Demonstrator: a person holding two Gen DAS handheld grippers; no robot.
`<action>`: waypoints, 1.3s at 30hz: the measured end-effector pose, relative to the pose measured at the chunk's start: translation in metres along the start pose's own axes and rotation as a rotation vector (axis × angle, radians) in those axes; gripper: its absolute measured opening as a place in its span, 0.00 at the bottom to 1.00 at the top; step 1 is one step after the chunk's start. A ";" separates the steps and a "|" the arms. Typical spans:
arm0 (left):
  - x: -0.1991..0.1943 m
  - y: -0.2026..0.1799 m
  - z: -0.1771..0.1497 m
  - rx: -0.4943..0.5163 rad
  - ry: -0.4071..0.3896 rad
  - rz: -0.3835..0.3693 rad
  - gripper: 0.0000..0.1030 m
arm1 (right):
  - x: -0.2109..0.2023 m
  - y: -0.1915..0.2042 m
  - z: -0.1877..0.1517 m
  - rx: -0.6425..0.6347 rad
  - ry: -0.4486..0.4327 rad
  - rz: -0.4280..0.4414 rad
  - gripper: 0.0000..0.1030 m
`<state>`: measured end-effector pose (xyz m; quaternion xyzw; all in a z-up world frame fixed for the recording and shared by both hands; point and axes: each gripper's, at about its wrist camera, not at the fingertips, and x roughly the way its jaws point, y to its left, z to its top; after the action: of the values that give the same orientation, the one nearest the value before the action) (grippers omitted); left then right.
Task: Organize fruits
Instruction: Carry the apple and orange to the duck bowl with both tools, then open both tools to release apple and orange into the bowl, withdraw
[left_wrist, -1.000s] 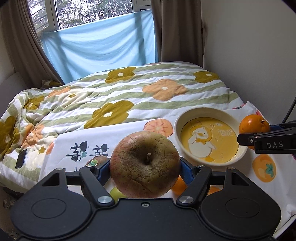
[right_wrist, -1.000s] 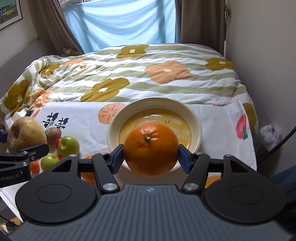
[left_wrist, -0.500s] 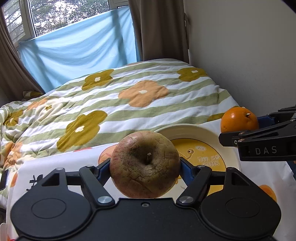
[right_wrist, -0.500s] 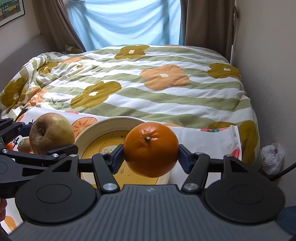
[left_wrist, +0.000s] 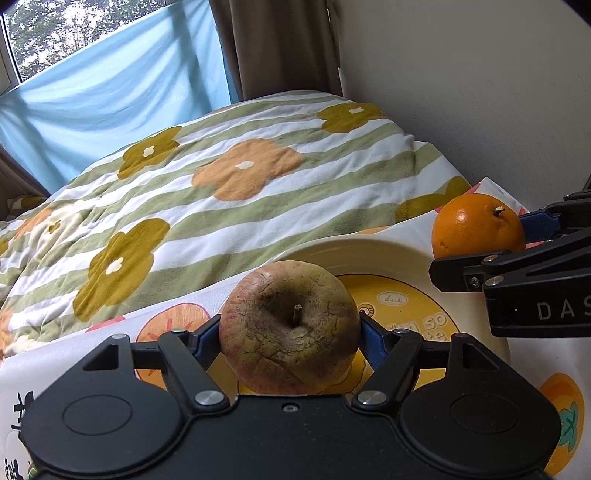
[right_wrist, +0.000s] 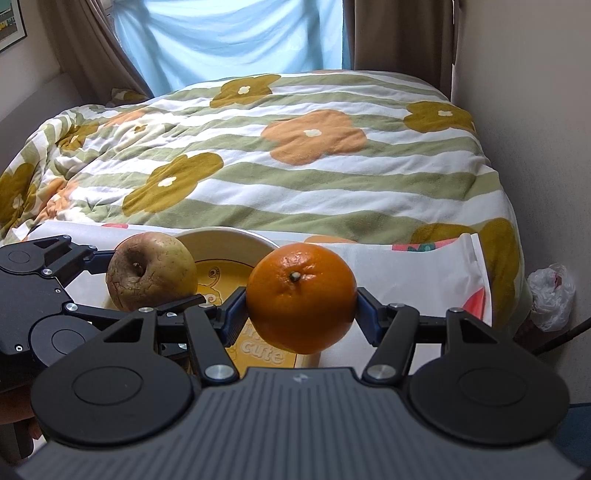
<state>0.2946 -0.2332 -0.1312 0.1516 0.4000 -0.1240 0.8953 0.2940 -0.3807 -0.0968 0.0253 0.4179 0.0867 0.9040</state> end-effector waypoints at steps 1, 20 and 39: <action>0.001 0.000 0.001 0.005 0.002 -0.007 0.76 | -0.001 0.000 0.000 0.007 0.001 -0.004 0.74; -0.038 0.023 -0.025 0.016 0.005 -0.019 1.00 | -0.001 0.016 -0.007 -0.077 0.020 -0.001 0.74; -0.061 0.032 -0.055 -0.073 0.041 0.033 1.00 | 0.016 0.052 -0.033 -0.363 -0.086 -0.061 1.00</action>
<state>0.2288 -0.1775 -0.1143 0.1277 0.4198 -0.0914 0.8939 0.2721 -0.3277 -0.1245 -0.1472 0.3571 0.1320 0.9129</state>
